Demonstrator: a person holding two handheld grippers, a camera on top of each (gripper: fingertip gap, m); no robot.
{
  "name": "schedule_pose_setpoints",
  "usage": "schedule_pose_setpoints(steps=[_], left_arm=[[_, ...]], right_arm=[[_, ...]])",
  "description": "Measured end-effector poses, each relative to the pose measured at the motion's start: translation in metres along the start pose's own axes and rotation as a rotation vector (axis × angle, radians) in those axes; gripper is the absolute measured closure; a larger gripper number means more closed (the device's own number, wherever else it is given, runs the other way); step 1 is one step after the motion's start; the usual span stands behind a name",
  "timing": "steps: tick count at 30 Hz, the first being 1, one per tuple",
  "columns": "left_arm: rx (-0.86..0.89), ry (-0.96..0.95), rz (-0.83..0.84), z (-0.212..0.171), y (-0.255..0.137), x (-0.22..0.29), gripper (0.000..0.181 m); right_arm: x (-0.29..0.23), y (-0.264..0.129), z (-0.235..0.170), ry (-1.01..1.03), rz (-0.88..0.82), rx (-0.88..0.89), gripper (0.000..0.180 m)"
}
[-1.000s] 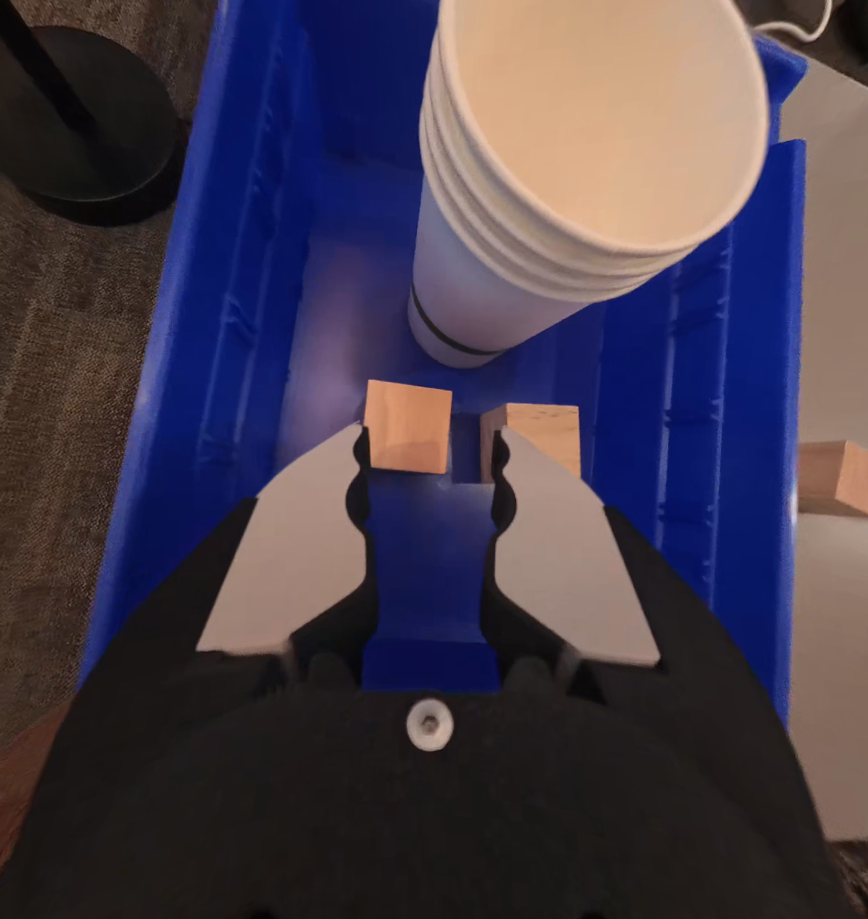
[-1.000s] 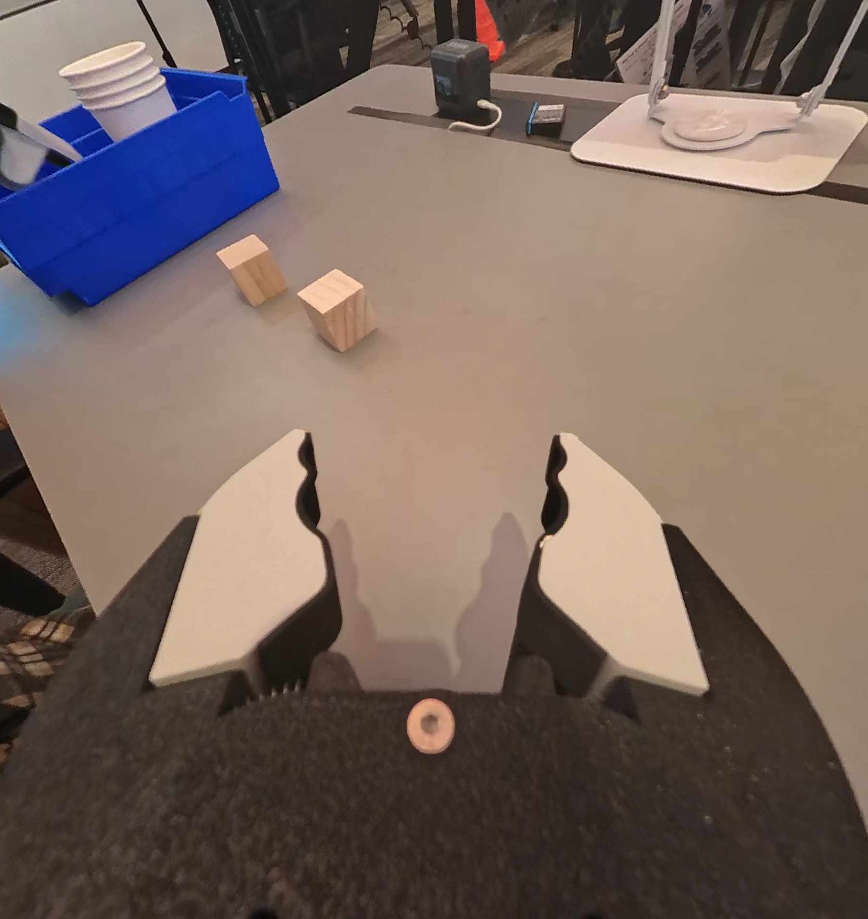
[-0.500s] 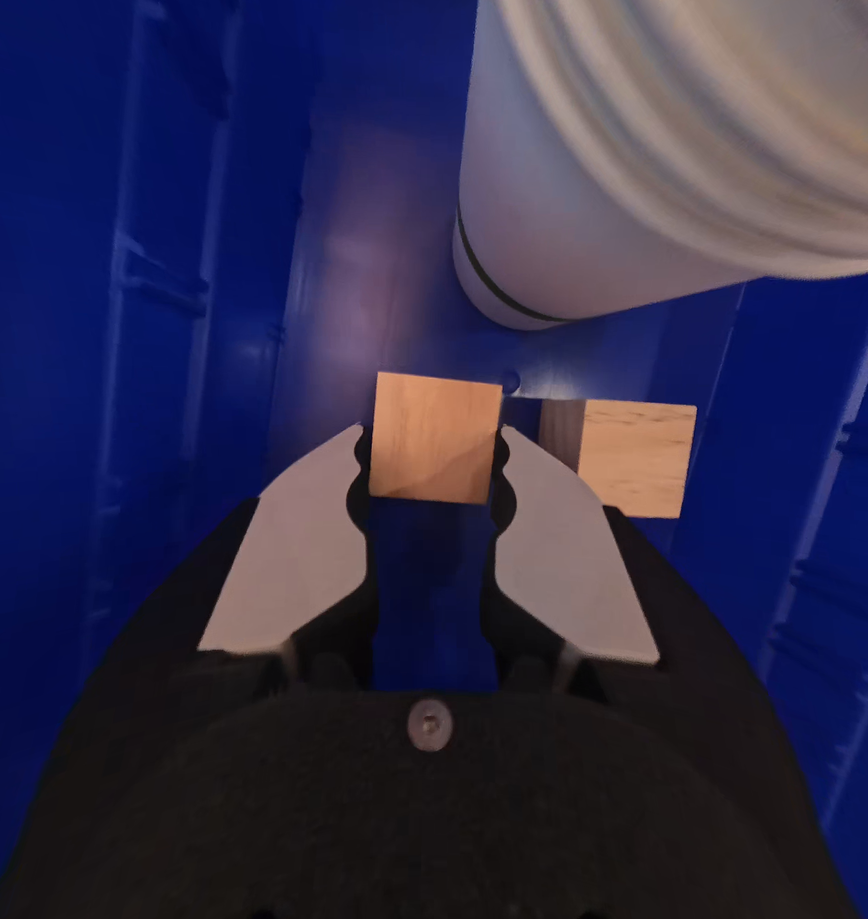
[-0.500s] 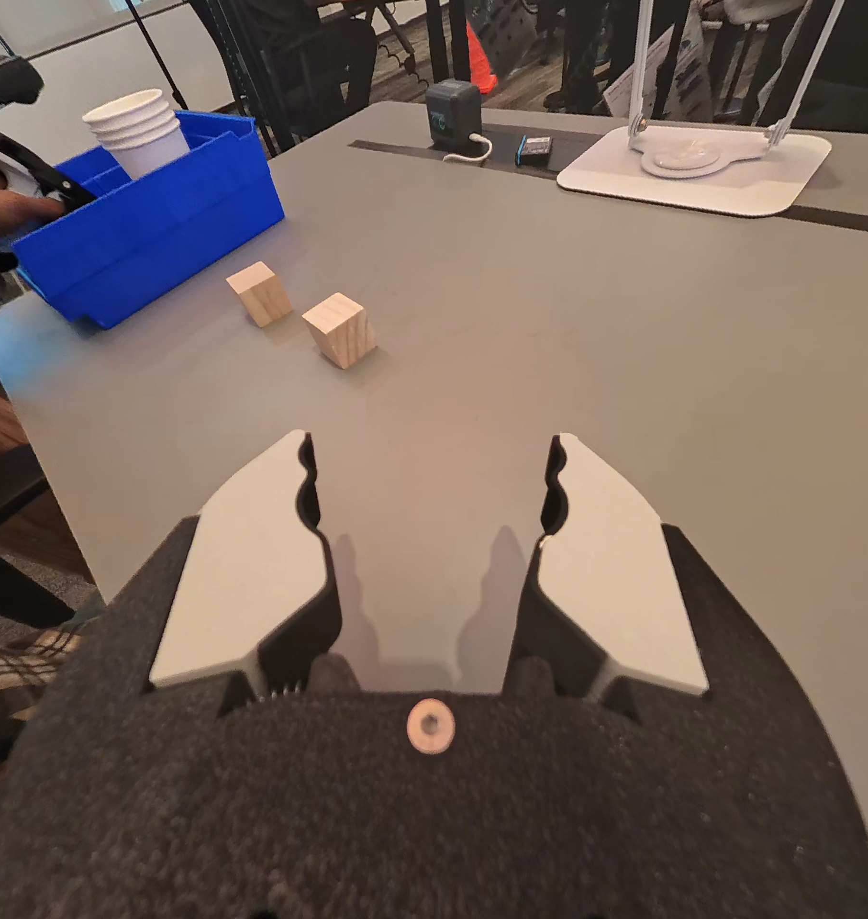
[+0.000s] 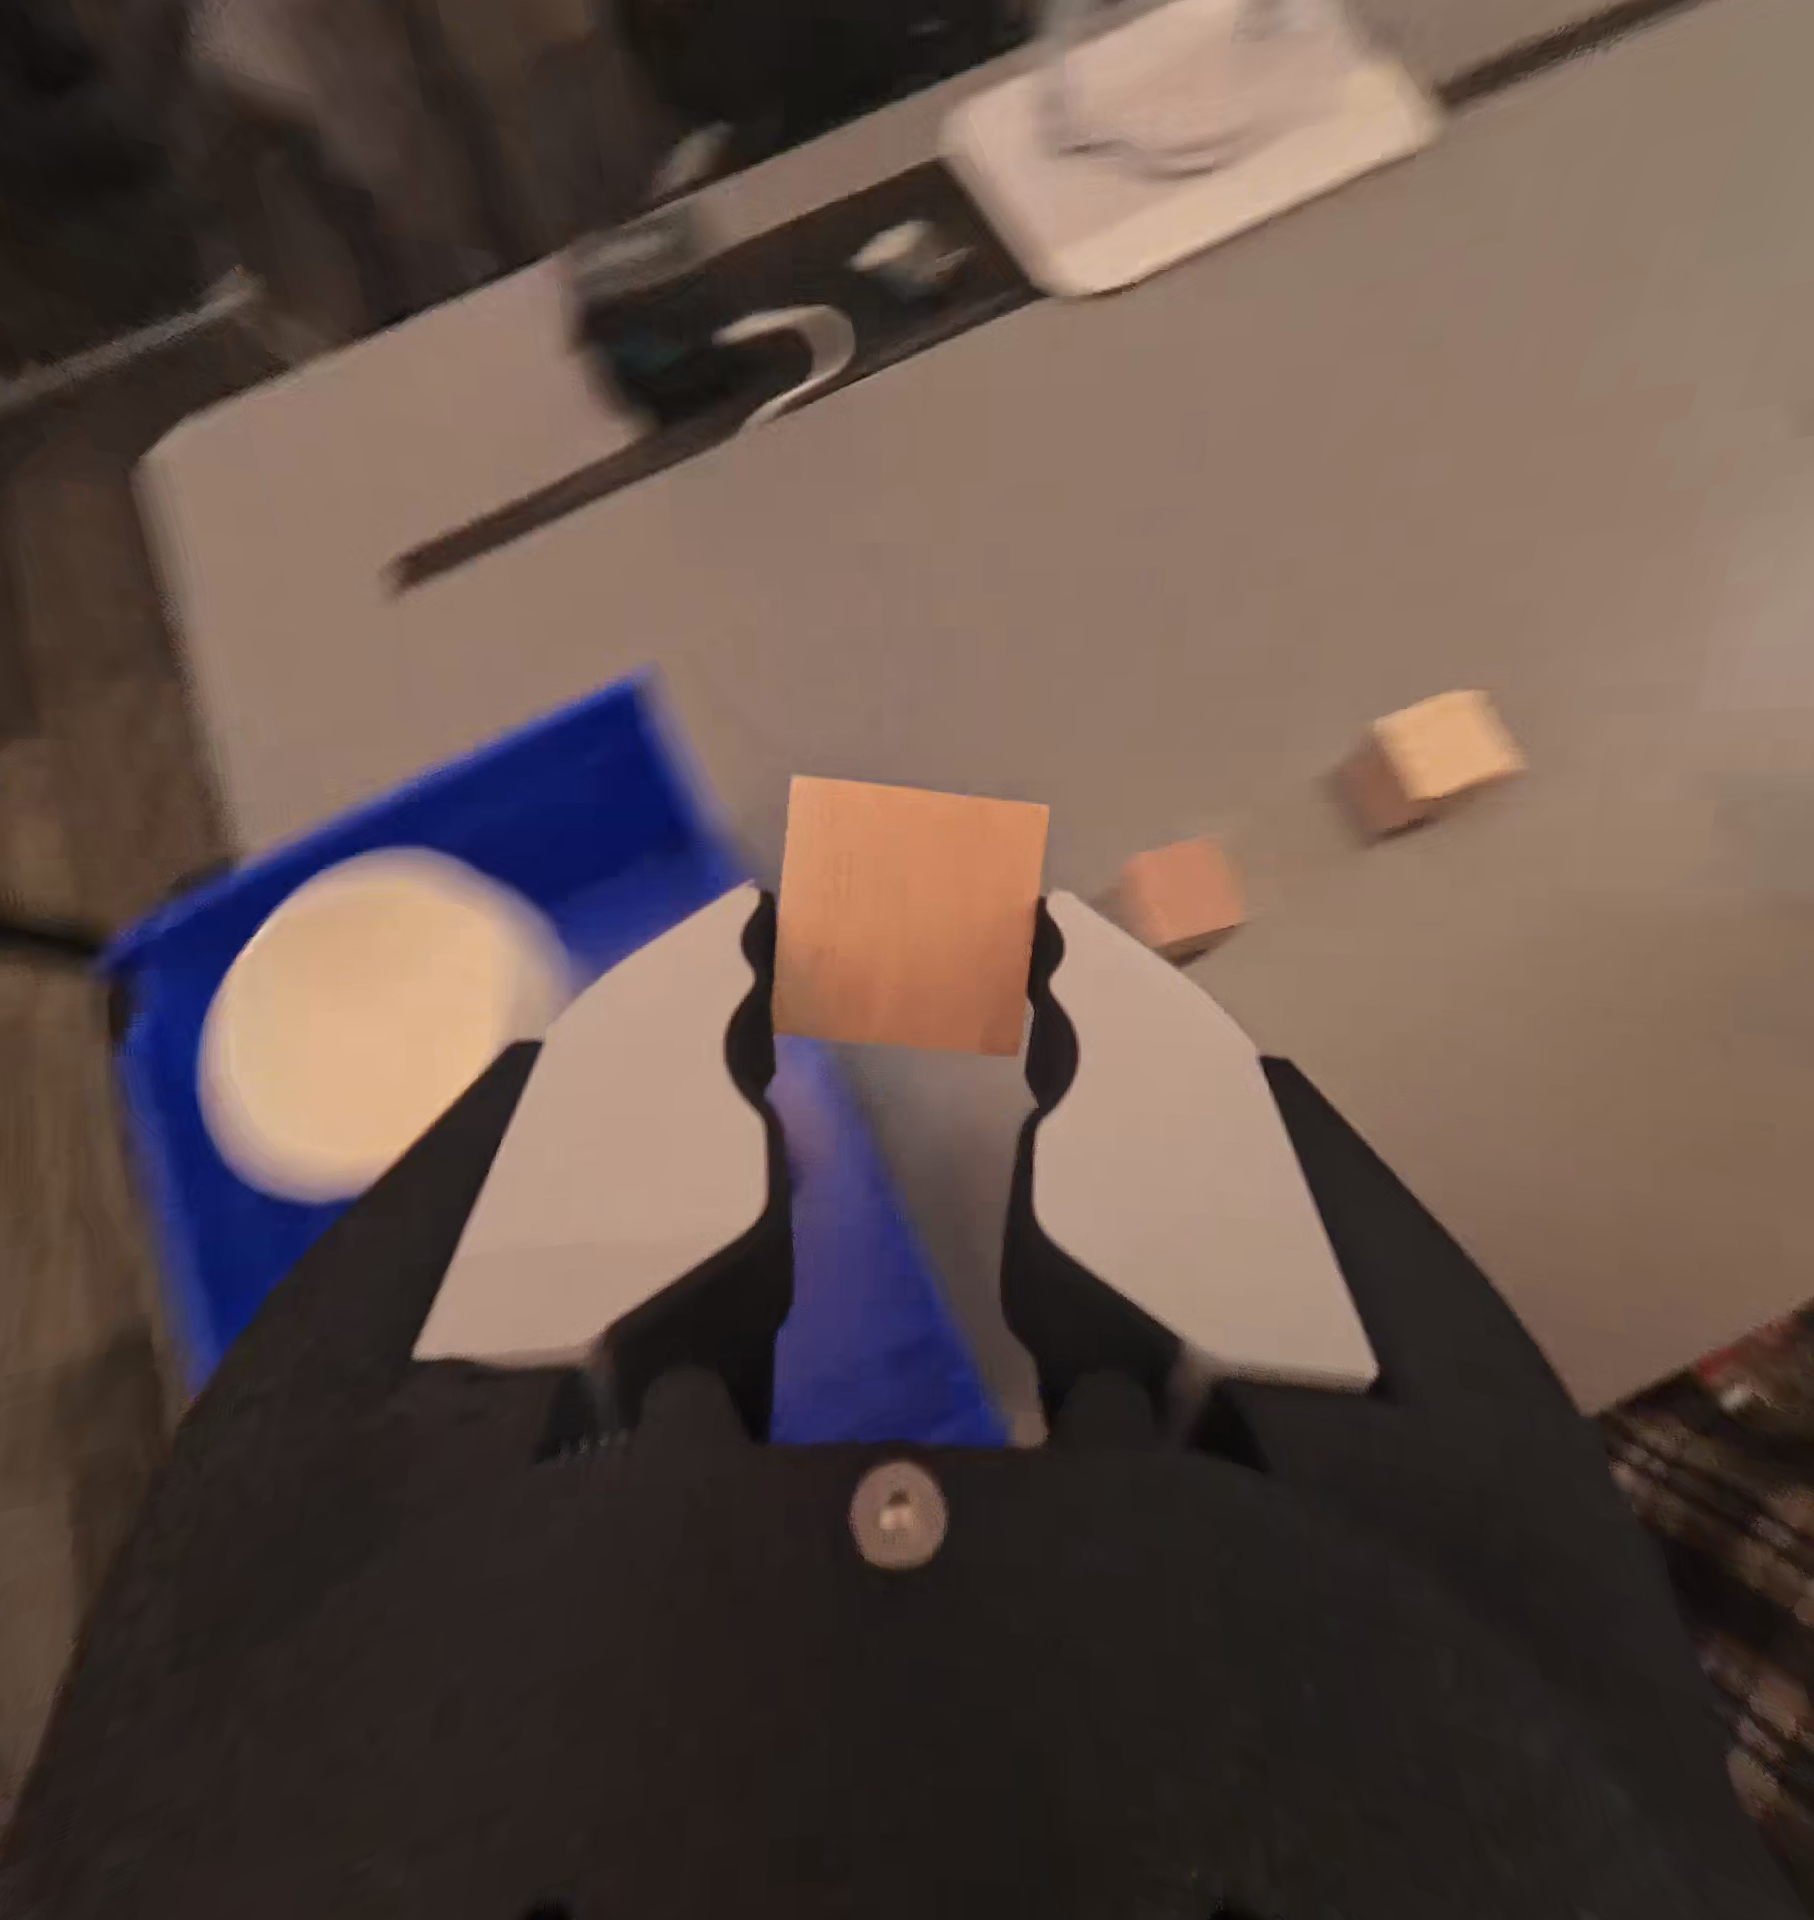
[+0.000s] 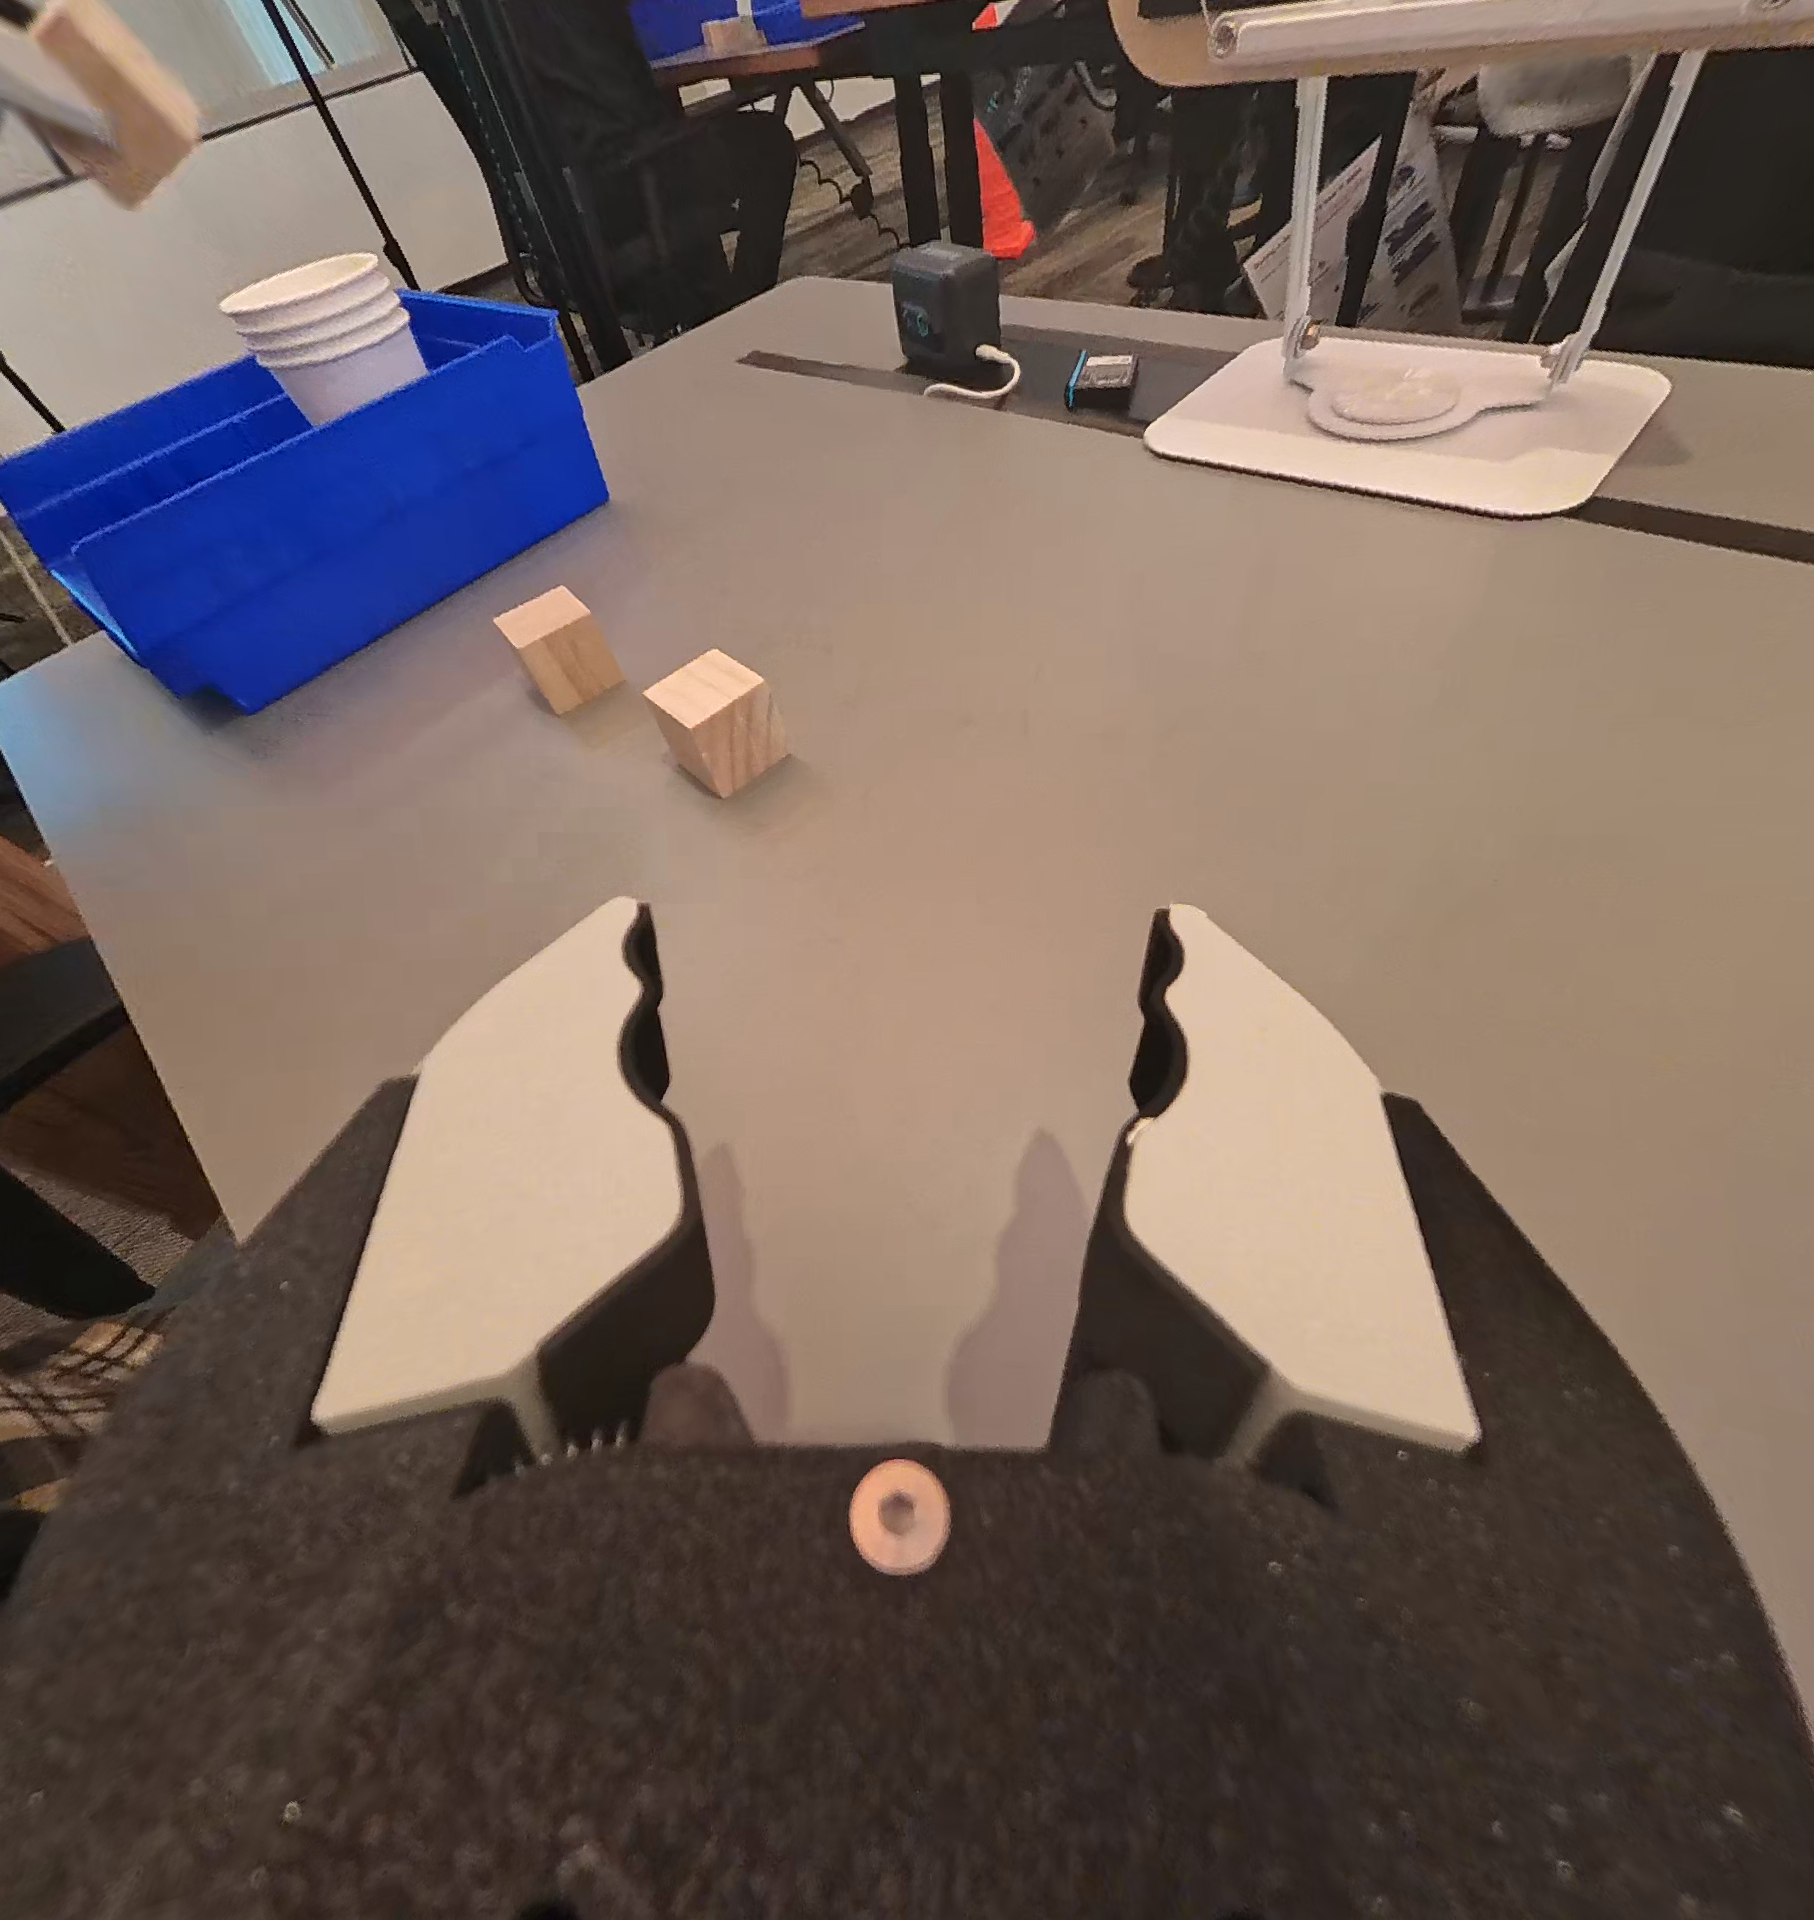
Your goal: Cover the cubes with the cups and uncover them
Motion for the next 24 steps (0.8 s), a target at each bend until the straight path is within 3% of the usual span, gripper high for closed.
schedule_pose_setpoints(steps=[4, 10, 16, 24], left_arm=[[-0.043, 0.376, -0.268, 0.062, 0.079, 0.128, 0.136], [-0.192, 0.736, -0.534, 0.063, 0.191, 0.253, 0.135], [-0.281, 0.88, -0.594, 0.04, 0.231, 0.285, 0.135], [-0.293, 0.823, -0.643, 0.038, 0.242, 0.301, 0.136]], right_arm=[[0.004, -0.01, 0.003, -0.007, -0.021, 0.016, 0.092], [0.014, -0.028, 0.006, -0.016, -0.057, 0.037, 0.092], [0.026, -0.034, 0.006, 0.014, -0.071, 0.067, 0.093], [0.026, -0.022, -0.001, 0.019, -0.053, 0.025, 0.093]])
Point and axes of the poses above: each gripper's, where its closed fingertips meet, y out along the fingers, z out of its top, x = y × z across the jaws, the point moved 3 cm from there along -y, back along the fingers, and after that the axes turned 6 degrees about -x, right-handed, at the moved point
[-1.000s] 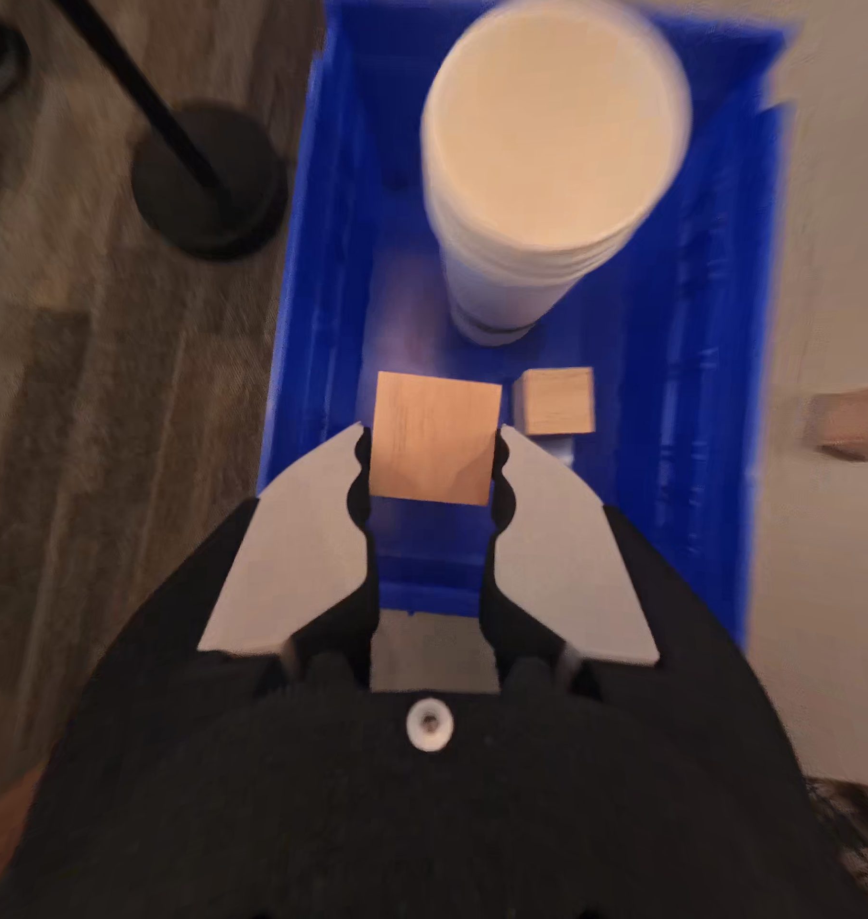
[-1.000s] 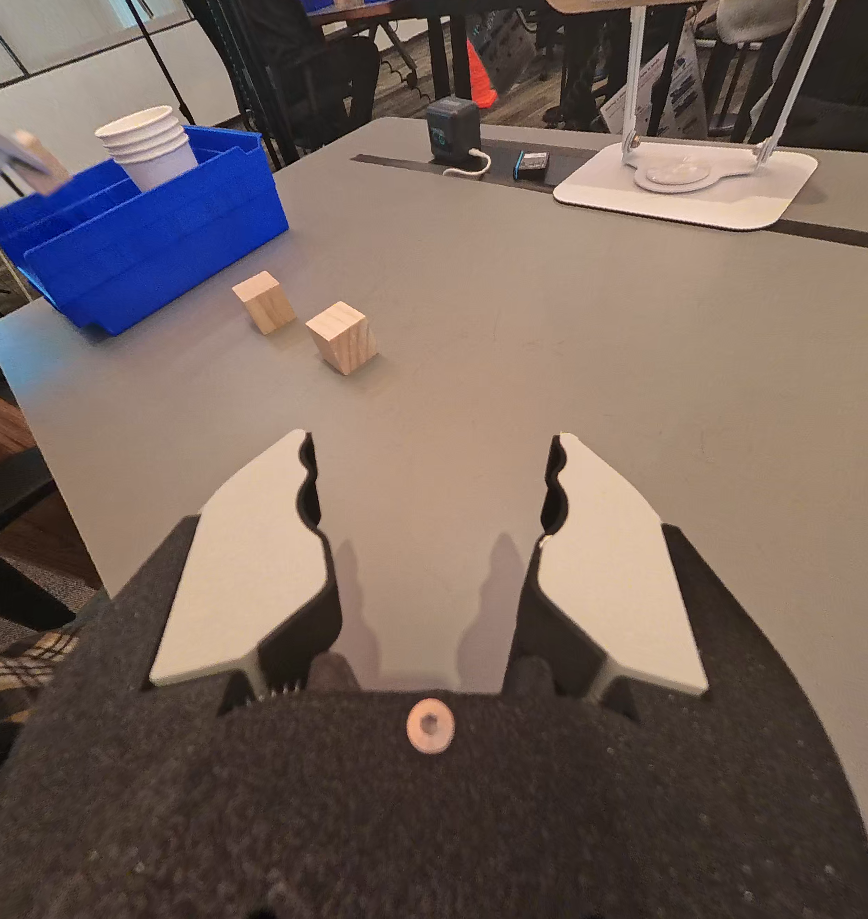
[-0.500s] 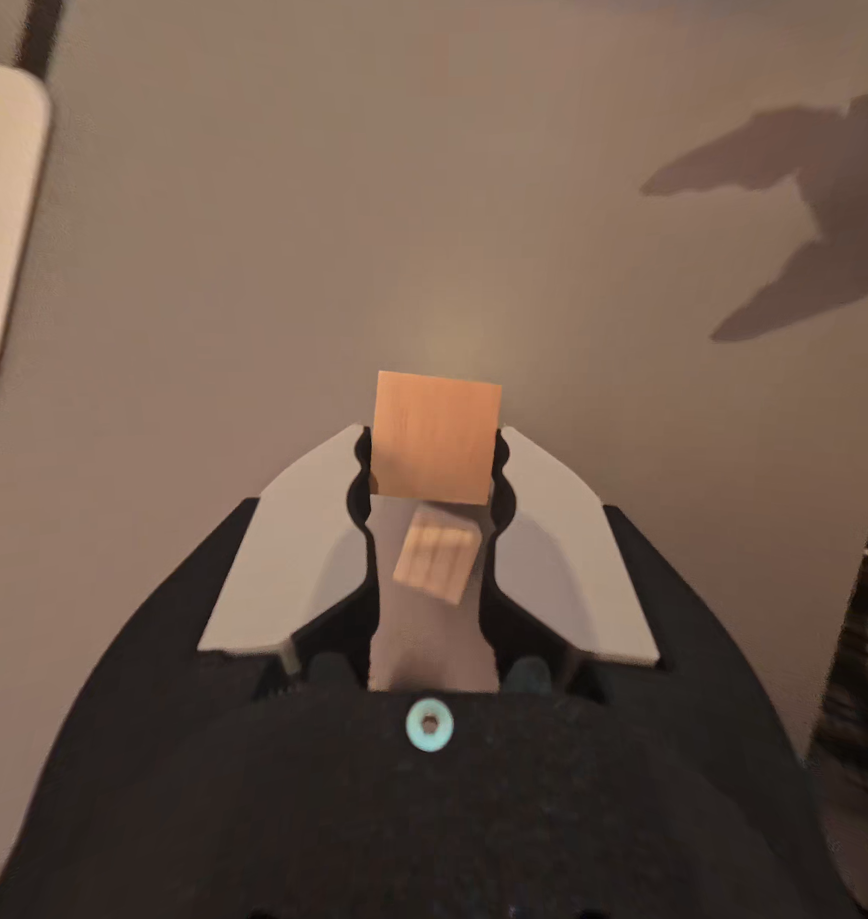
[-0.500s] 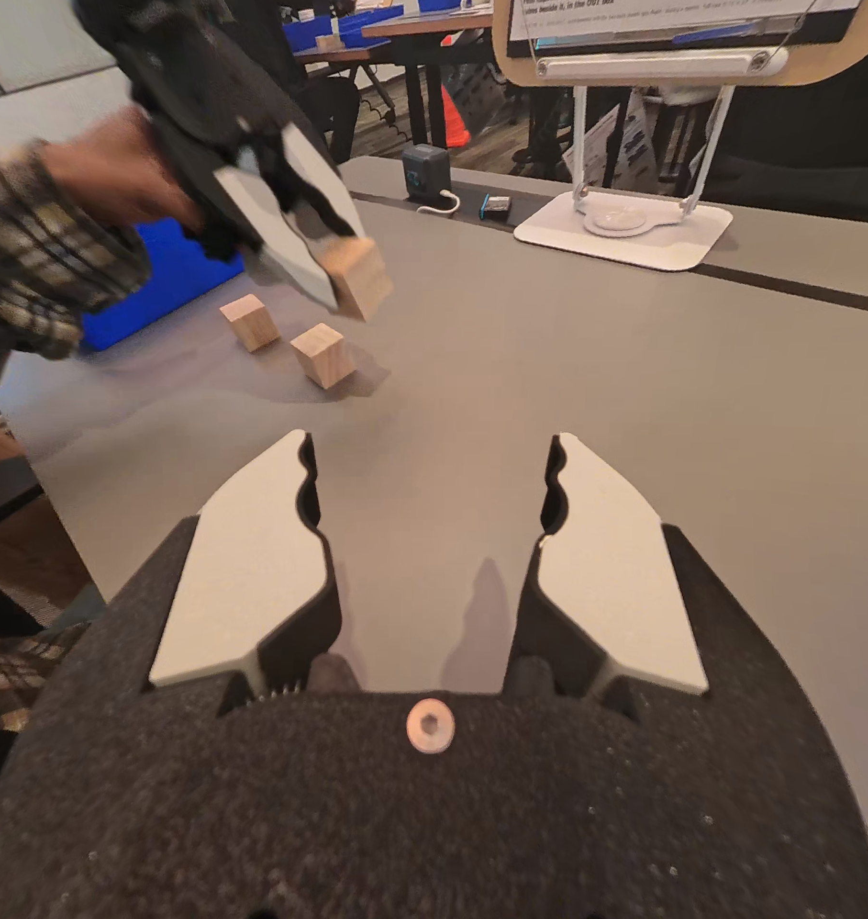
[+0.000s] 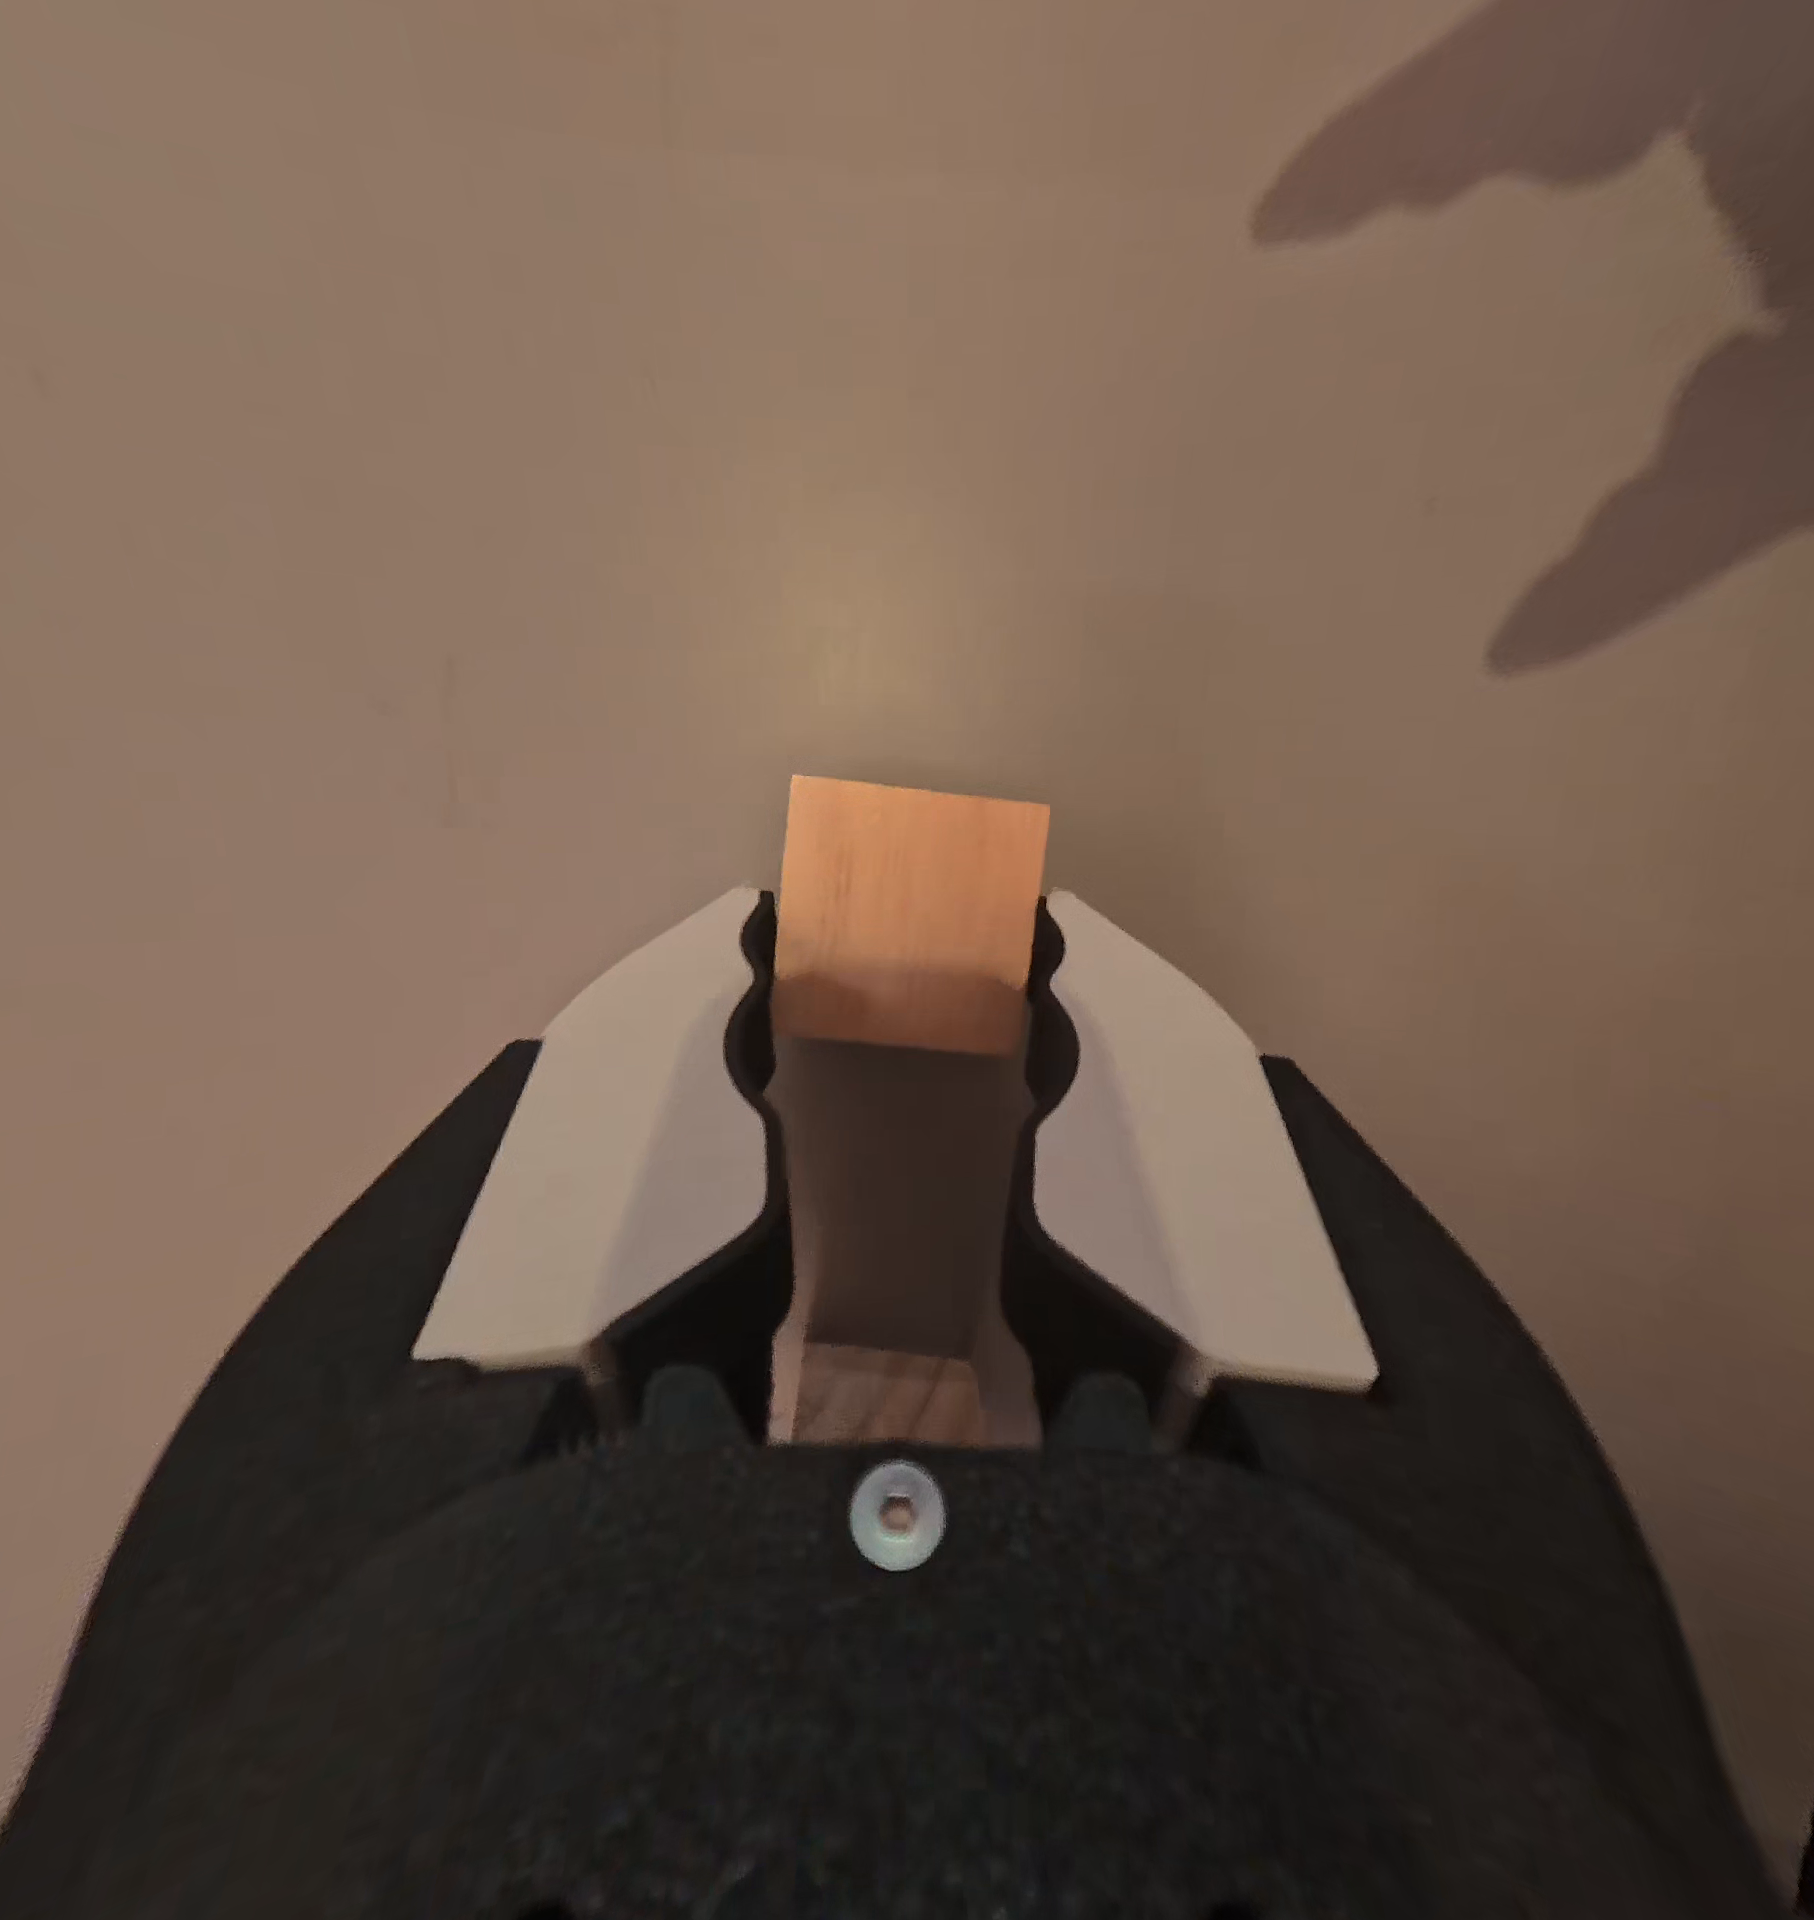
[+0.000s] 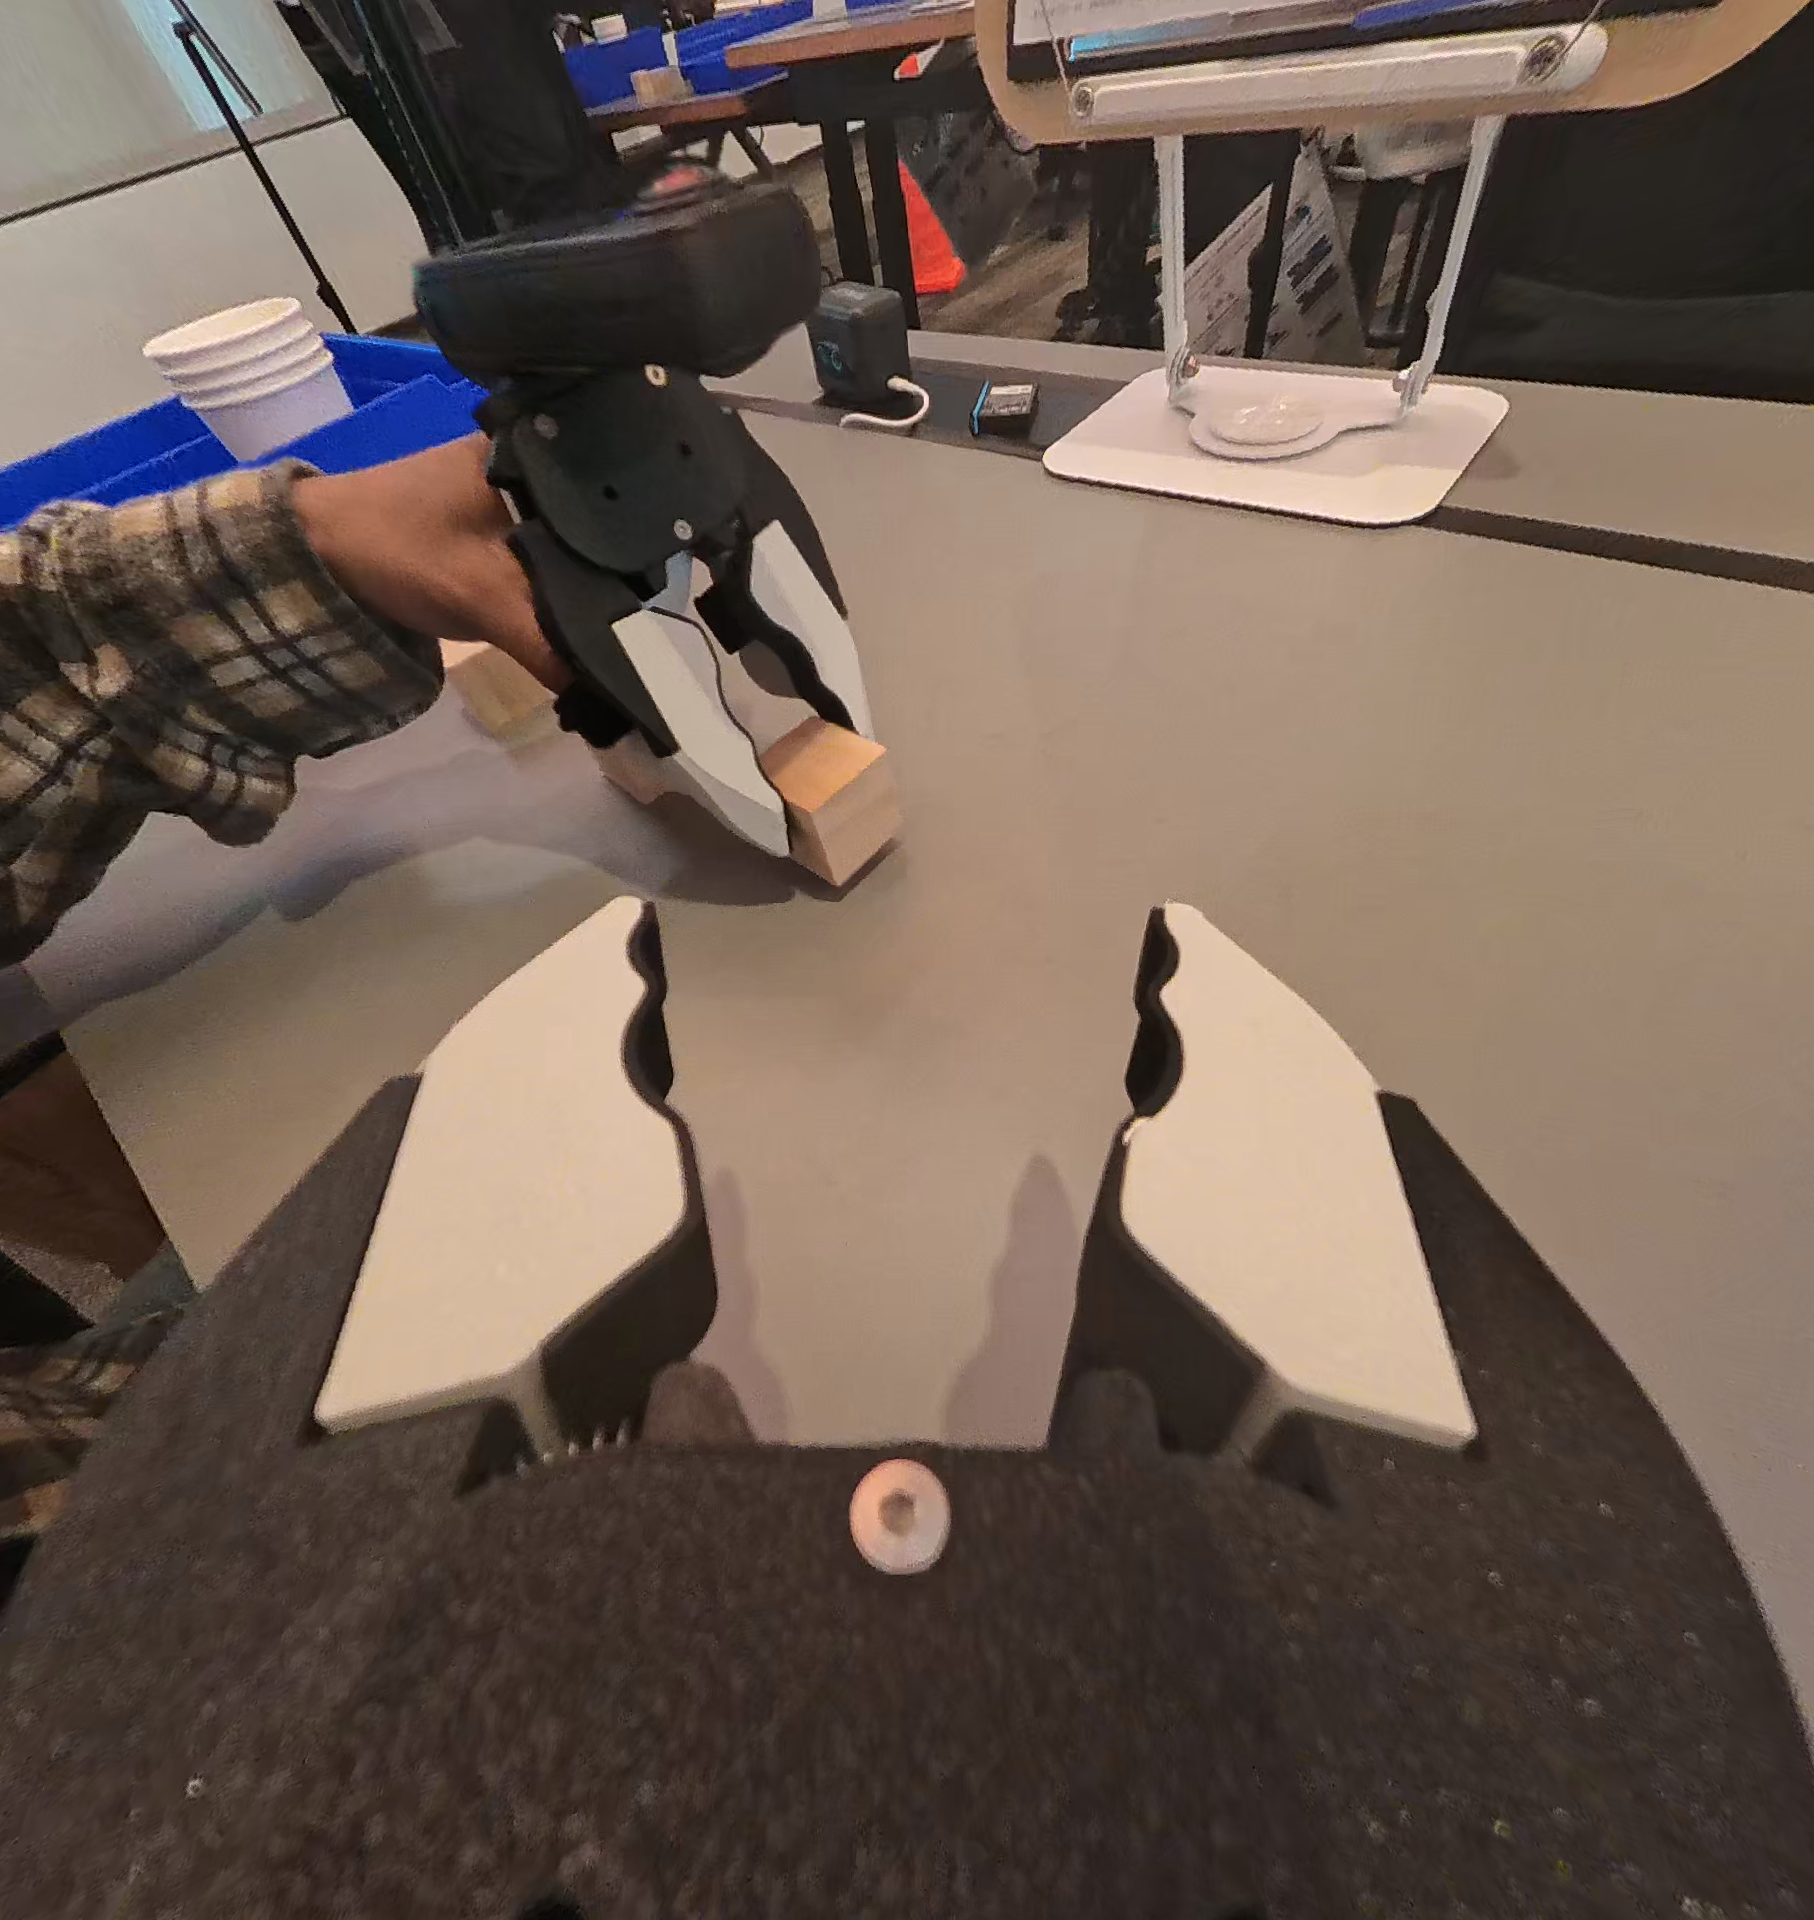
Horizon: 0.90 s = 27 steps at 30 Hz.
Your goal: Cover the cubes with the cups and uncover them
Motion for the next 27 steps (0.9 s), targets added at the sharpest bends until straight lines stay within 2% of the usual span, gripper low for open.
schedule_pose_setpoints(steps=[13, 15, 18, 20, 23, 25, 27], left_arm=[[-0.038, 0.008, -0.002, 0.006, 0.015, -0.002, 0.134], [-0.057, -0.001, 0.011, 0.004, 0.021, -0.003, 0.112], [-0.041, -0.038, 0.036, 0.002, 0.018, -0.003, 0.09], [0.023, -0.068, 0.065, 0.002, -0.007, -0.002, 0.083], [0.157, -0.091, 0.146, -0.014, -0.081, 0.005, 0.084], [0.221, -0.123, 0.215, -0.044, -0.141, 0.011, 0.088], [0.239, -0.207, 0.313, -0.091, -0.198, 0.015, 0.094]], right_arm=[[-0.002, 0.001, 0.0, 0.0, 0.007, 0.001, 0.093], [-0.003, 0.0, 0.001, -0.002, 0.008, 0.002, 0.092], [-0.004, -0.003, 0.004, -0.003, 0.006, 0.017, 0.09], [-0.006, -0.006, 0.006, -0.009, 0.003, 0.027, 0.09], [-0.011, -0.009, 0.01, -0.016, 0.01, 0.048, 0.089], [-0.016, -0.009, 0.013, -0.025, 0.019, 0.053, 0.089], [-0.021, -0.008, 0.014, -0.036, 0.03, 0.048, 0.089]])
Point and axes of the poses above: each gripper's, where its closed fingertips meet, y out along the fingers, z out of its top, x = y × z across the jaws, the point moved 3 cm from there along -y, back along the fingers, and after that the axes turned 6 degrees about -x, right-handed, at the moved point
